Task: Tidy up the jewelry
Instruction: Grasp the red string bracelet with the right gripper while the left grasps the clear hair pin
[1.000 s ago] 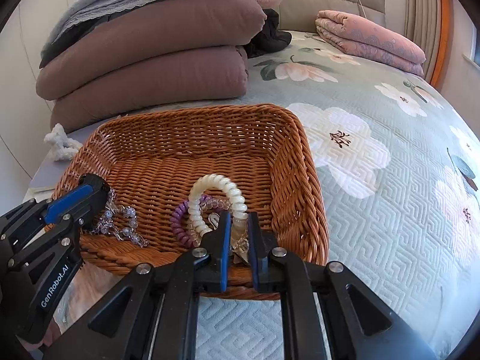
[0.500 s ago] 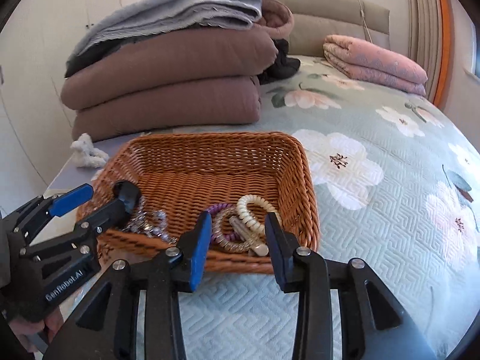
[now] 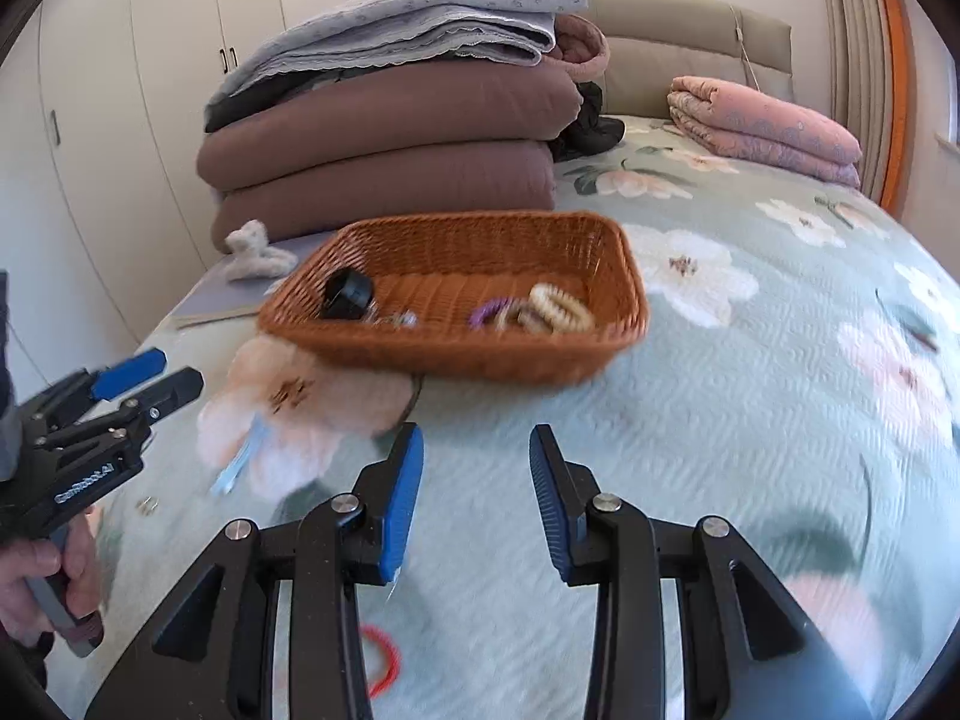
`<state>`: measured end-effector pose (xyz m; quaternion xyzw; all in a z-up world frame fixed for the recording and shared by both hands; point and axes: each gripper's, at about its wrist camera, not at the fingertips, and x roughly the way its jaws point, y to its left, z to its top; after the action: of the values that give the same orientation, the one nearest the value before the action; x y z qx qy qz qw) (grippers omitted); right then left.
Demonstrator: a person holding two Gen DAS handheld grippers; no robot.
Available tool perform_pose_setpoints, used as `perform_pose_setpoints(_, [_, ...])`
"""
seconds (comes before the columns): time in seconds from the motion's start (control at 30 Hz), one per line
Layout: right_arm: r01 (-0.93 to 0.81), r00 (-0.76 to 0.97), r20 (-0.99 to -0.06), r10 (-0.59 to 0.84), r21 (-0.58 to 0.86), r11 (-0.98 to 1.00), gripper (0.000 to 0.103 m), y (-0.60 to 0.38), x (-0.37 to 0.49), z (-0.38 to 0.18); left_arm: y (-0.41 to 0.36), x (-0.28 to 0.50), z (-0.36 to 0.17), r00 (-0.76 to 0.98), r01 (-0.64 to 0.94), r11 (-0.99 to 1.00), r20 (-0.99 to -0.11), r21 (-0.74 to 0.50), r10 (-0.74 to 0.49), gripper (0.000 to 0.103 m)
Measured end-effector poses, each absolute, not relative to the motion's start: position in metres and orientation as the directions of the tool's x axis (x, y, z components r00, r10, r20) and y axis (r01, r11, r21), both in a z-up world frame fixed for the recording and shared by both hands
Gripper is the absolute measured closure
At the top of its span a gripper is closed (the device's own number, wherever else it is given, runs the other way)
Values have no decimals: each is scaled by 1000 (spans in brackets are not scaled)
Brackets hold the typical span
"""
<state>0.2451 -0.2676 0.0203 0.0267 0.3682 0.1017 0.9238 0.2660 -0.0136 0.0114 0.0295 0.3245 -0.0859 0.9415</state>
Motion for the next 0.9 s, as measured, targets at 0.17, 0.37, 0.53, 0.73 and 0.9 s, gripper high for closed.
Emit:
perform_pose_setpoints(0.17, [-165, 688, -699, 196, 111, 980, 65, -263, 207, 6, 10, 244, -11, 752, 179, 983, -650, 37, -113, 49])
perform_pose_setpoints(0.37, [-154, 653, -733, 192, 119, 981, 65, -262, 180, -16, 12, 236, -28, 729, 218, 975, -671, 45, -132, 49])
perform_pose_setpoints(0.53, [-160, 635, -744, 208, 137, 978, 65, -259, 168, -26, -3, 246, -36, 716, 249, 968, -681, 40, -156, 49])
perform_pose_setpoints(0.73, [-178, 610, -762, 217, 135, 975, 65, -245, 166, -36, -15, 265, -47, 680, 262, 964, -715, 36, -158, 49])
perform_pose_setpoints(0.9, [-181, 591, -776, 218, 136, 974, 65, -240, 168, -44, -20, 275, -51, 665, 266, 963, -732, 45, -149, 49])
